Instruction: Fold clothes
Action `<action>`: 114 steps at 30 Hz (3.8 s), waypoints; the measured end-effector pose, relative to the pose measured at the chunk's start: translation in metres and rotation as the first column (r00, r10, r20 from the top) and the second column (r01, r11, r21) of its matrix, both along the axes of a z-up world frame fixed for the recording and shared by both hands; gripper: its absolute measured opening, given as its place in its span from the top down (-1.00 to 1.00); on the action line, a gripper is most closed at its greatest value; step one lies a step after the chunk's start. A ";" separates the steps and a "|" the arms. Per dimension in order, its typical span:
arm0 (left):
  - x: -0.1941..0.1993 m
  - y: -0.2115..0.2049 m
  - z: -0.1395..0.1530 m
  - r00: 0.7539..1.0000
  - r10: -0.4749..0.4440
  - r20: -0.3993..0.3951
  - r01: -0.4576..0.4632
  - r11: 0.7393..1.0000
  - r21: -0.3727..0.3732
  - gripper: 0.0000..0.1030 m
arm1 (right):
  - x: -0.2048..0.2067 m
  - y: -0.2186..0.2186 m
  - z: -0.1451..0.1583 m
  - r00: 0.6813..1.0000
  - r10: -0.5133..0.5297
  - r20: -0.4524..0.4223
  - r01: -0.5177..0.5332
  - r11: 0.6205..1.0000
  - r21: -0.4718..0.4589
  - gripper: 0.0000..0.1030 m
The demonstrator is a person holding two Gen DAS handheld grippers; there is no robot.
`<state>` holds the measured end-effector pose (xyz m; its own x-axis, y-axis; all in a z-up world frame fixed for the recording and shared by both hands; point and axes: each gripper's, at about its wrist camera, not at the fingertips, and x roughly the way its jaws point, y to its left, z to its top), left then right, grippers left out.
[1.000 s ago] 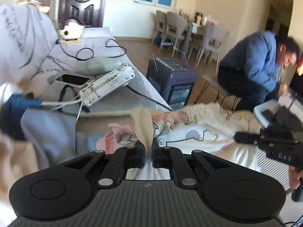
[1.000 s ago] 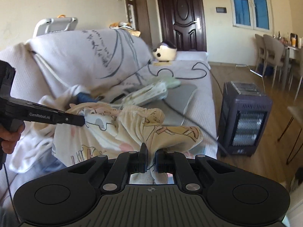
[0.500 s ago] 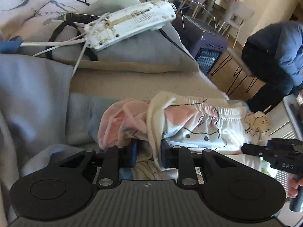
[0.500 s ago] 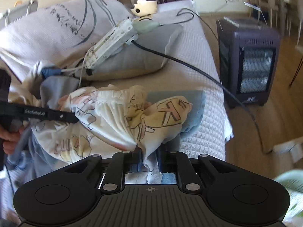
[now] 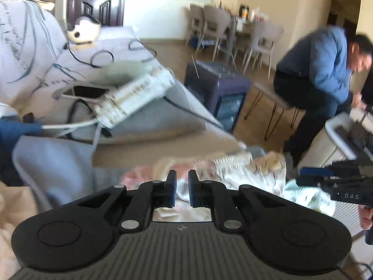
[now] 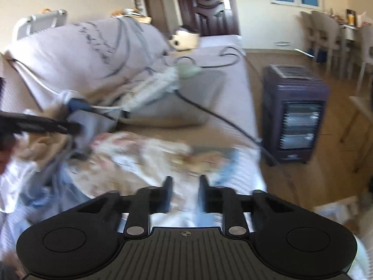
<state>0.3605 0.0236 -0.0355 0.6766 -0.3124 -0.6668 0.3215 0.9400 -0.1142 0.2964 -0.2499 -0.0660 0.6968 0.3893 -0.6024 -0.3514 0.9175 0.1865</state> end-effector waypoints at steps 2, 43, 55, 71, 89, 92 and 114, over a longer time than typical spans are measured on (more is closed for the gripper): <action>0.006 -0.008 -0.016 1.000 0.008 -0.028 -0.007 0.999 0.031 0.83 | 0.008 0.019 -0.005 1.000 0.025 0.003 -0.025 0.999 -0.025 0.68; -0.005 0.004 -0.051 0.980 0.070 -0.184 -0.079 0.996 -0.039 0.51 | 0.007 0.043 -0.045 0.981 -0.115 -0.156 0.099 0.990 -0.104 0.63; -0.181 0.061 0.014 0.993 0.091 -0.072 -0.098 0.991 -0.094 -0.02 | -0.091 0.056 0.014 0.978 -0.186 -0.093 0.187 0.982 -0.003 0.33; -0.298 0.120 -0.037 0.981 0.102 -0.166 -0.121 0.987 -0.105 -0.14 | -0.210 0.117 0.004 0.981 -0.157 -0.115 0.136 0.976 -0.168 -0.15; -0.313 0.112 -0.037 0.994 0.035 -0.107 -0.041 0.998 -0.054 -0.22 | -0.228 0.112 0.007 0.971 -0.230 -0.073 0.214 0.961 -0.173 -0.24; -0.314 0.111 -0.036 0.994 0.035 -0.102 -0.041 0.997 -0.058 -0.25 | -0.229 0.113 0.013 0.974 -0.215 -0.066 0.199 0.962 -0.189 -0.36; -0.308 0.146 -0.065 0.968 0.162 -0.189 -0.171 0.985 -0.031 -0.36 | -0.203 0.120 -0.027 0.934 -0.208 -0.289 0.179 0.976 -0.123 -0.38</action>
